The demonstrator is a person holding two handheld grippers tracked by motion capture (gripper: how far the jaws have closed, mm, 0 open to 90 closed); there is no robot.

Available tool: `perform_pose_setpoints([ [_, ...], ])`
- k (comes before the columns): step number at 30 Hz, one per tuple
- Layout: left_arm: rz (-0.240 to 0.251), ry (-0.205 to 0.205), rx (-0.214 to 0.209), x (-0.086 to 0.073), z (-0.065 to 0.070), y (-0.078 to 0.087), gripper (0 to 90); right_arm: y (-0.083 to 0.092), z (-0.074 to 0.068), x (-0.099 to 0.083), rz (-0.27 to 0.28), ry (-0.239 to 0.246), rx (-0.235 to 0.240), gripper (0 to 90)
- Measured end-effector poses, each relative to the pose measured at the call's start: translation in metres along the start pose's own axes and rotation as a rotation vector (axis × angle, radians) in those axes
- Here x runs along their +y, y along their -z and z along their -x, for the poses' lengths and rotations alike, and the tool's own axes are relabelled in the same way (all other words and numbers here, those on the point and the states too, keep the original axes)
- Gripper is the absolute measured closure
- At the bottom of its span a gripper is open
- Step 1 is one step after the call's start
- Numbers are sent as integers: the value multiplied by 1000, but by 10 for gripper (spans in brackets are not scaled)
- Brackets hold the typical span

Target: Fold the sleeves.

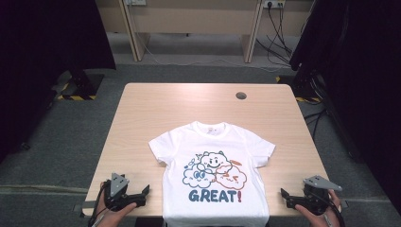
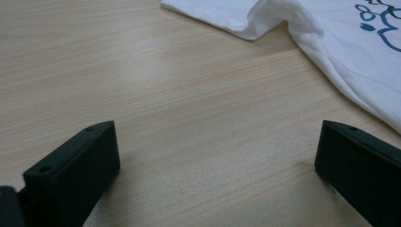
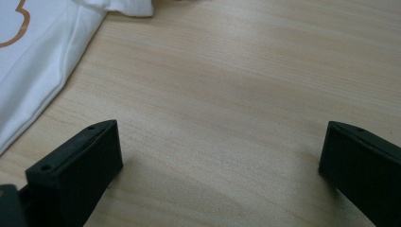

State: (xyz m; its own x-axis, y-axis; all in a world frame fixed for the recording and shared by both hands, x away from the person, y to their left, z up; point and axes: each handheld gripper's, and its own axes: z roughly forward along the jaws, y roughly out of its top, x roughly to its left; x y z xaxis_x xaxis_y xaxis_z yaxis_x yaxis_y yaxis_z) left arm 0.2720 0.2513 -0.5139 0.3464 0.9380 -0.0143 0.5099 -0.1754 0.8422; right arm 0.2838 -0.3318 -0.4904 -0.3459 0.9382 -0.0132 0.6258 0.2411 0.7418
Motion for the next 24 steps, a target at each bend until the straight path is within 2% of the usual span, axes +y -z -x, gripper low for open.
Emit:
perform_pose_setpoints([
  [18,-2,-3,-5,0,0,0,0,0,0,0,2,-1,-1,2],
  [24,-17,-8,-13,2,-2,0,0,0,0,0,2,-1,-2,2],
])
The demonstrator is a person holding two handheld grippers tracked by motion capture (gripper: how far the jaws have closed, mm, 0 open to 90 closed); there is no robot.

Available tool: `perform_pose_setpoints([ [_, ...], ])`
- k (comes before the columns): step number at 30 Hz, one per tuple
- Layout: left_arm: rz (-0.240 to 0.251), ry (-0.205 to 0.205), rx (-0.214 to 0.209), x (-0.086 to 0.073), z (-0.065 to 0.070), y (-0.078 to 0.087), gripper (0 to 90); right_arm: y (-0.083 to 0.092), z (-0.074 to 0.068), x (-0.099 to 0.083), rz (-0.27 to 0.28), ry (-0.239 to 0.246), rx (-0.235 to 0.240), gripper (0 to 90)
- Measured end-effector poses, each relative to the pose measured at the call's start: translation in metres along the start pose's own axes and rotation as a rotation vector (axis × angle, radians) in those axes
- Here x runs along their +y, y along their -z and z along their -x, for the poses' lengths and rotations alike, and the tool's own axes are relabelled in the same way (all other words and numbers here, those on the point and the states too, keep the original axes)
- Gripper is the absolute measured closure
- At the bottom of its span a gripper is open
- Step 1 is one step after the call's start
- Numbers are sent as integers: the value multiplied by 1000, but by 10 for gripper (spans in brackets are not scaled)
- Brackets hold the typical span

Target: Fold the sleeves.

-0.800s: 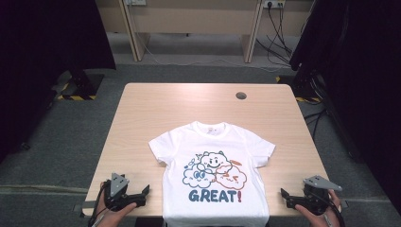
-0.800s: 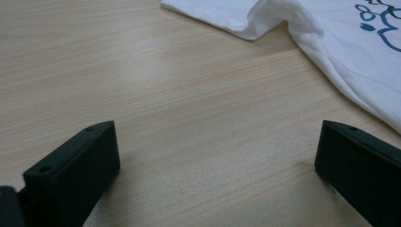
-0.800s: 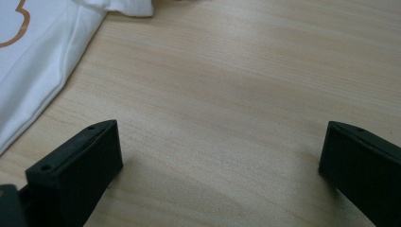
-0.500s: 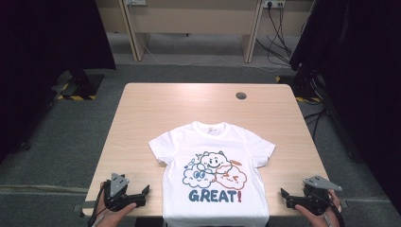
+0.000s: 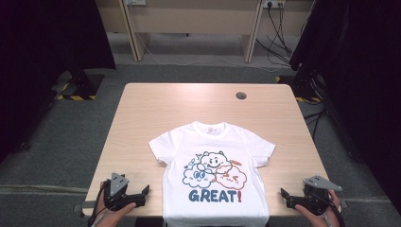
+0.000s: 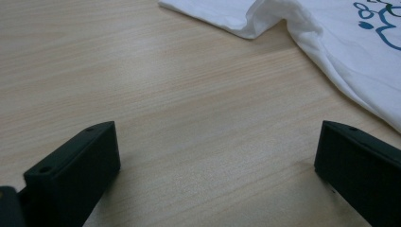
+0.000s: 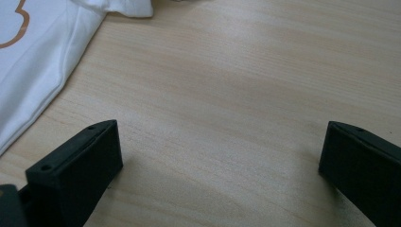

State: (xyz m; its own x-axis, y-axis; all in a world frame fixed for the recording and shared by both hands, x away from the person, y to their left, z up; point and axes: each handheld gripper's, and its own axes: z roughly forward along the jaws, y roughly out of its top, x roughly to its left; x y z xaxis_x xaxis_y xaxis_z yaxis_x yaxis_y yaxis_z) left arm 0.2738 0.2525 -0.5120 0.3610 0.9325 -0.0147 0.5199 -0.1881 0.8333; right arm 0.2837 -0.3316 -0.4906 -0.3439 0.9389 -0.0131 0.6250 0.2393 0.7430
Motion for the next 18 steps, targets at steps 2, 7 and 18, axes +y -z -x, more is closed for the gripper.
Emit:
perform_pose_setpoints([
  [2,-1,4,0,1,-1,0,5,0,0,0,0,0,0,2],
  [7,-15,33,-3,5,-3,0,29,0,0,0,-2,0,0,2],
  [18,-17,35,16,25,-6,-1,42,0,0,1,-7,2,2,2],
])
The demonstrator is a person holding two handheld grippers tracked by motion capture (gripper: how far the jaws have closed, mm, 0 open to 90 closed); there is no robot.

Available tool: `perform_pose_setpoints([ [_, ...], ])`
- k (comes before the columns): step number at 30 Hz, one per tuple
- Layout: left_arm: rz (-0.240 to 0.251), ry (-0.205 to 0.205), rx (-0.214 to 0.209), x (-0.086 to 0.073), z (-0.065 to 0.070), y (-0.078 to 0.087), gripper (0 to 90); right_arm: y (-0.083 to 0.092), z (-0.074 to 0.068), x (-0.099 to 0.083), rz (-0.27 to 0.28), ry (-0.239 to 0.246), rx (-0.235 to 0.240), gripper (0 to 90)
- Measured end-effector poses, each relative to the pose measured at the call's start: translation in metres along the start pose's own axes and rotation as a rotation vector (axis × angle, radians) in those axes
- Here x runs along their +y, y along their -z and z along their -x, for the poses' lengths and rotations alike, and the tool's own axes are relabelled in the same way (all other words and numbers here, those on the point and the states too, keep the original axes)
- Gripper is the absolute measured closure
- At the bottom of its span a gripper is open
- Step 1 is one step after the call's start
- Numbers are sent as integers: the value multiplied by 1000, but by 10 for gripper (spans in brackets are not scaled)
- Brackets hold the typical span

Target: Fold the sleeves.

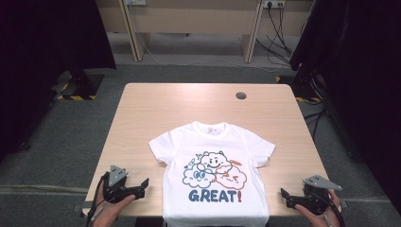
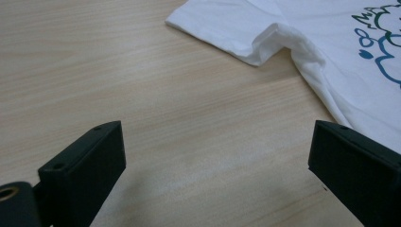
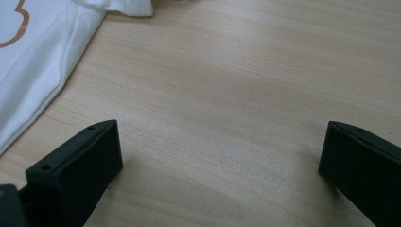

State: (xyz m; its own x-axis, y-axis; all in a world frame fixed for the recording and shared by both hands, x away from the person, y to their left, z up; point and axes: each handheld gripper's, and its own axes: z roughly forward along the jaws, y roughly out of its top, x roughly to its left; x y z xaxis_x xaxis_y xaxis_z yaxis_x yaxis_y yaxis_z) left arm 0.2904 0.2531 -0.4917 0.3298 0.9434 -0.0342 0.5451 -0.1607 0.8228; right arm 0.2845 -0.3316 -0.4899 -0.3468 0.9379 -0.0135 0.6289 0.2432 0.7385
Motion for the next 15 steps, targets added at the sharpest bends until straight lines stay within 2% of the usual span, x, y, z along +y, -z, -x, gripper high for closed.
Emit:
perform_pose_setpoints([
  [6,-13,7,6,10,-2,-3,47,0,0,0,-1,1,0,2],
  [15,-12,5,6,16,-3,-6,49,0,0,0,-1,0,0,2],
])
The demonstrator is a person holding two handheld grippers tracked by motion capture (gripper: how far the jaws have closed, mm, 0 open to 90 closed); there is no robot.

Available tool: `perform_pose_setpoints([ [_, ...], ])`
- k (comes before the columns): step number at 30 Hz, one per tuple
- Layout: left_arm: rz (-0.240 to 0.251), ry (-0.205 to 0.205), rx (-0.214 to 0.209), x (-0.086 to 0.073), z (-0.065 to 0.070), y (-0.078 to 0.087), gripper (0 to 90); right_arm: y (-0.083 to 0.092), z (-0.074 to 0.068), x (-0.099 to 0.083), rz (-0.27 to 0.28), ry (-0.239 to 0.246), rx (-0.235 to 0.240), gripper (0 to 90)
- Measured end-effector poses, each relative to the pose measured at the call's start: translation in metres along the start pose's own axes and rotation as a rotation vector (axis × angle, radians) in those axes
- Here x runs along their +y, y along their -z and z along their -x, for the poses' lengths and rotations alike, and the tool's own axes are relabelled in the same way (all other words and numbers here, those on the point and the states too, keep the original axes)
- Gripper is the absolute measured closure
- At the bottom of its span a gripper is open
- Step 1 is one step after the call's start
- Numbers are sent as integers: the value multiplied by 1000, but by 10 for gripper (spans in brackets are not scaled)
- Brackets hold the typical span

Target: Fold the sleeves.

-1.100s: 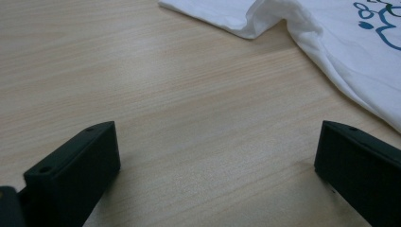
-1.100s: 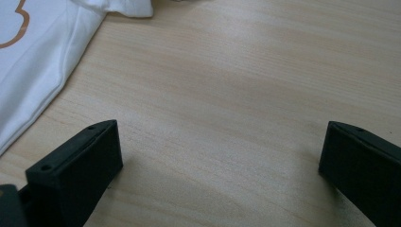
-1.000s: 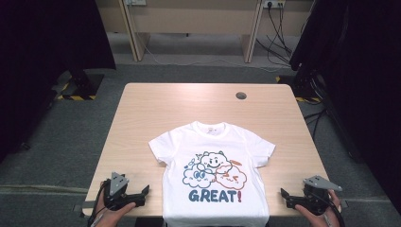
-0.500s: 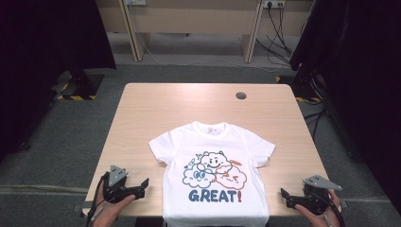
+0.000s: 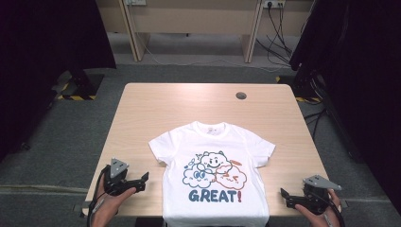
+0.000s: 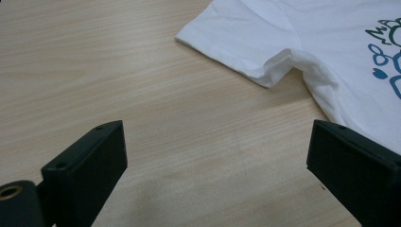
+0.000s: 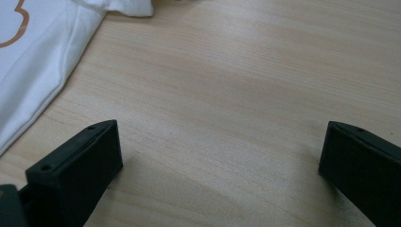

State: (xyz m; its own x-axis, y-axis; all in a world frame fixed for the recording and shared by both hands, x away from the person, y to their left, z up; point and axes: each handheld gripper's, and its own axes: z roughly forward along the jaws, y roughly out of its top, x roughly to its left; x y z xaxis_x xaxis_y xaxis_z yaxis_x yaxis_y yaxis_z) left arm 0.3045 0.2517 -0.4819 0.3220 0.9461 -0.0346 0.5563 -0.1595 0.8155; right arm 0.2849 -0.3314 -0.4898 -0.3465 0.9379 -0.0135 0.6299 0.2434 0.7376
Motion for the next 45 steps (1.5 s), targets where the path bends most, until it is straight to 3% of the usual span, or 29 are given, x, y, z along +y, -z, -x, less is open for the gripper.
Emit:
perform_pose_setpoints([
  [28,-11,28,17,23,-8,-29,68,0,0,0,0,-1,-1,2],
  [45,-17,37,17,38,-13,-54,143,0,0,0,1,2,1,2],
])
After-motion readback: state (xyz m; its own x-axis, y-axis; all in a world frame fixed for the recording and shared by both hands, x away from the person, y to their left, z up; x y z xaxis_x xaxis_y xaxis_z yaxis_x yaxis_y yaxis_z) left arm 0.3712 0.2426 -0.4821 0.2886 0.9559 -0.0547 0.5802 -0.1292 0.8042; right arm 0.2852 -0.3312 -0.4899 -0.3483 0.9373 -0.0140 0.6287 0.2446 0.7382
